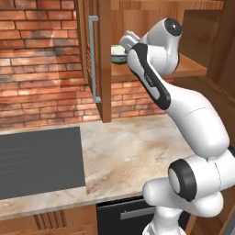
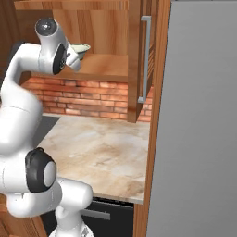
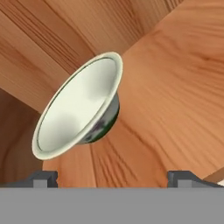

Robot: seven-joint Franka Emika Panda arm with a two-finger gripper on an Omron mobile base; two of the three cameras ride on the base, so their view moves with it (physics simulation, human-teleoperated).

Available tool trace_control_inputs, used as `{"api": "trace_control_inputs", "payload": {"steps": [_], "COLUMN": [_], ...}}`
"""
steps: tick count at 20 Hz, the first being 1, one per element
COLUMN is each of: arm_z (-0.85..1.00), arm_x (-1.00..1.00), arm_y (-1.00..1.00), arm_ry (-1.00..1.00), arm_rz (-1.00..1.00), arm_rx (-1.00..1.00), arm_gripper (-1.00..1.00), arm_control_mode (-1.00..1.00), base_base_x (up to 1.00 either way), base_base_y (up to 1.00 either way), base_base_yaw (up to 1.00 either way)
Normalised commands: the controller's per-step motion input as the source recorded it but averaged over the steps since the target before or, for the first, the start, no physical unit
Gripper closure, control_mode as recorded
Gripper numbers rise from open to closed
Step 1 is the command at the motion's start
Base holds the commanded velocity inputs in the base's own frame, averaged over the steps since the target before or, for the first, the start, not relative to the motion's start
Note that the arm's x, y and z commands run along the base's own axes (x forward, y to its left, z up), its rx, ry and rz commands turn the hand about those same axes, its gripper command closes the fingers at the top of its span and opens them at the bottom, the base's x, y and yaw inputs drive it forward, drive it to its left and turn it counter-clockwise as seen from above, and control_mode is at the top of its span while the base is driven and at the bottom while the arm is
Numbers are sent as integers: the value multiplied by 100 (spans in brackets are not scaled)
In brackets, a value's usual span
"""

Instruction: Take the smaller bowl and place it next to the appetizer plate on the dining counter , and place the larger bowl next to the plate with cooked food.

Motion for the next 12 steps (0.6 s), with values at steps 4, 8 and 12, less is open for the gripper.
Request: {"api": "trace_control_inputs", "payload": {"steps": [4,8,12], "arm_z": [0,0,-1], "arm_x": [41,42,43], "arm_y": [3,10,19], "arm_ry": [0,2,2], "arm_rz": [0,0,0], "arm_rx": [0,0,0], "arm_gripper": [-100,-100,-100], "arm_control_mode": [-100,-100,-100], "base_base_x": [0,0,0], "base_base_y": [0,0,0], "base_base_yaw": [0,0,0]}}
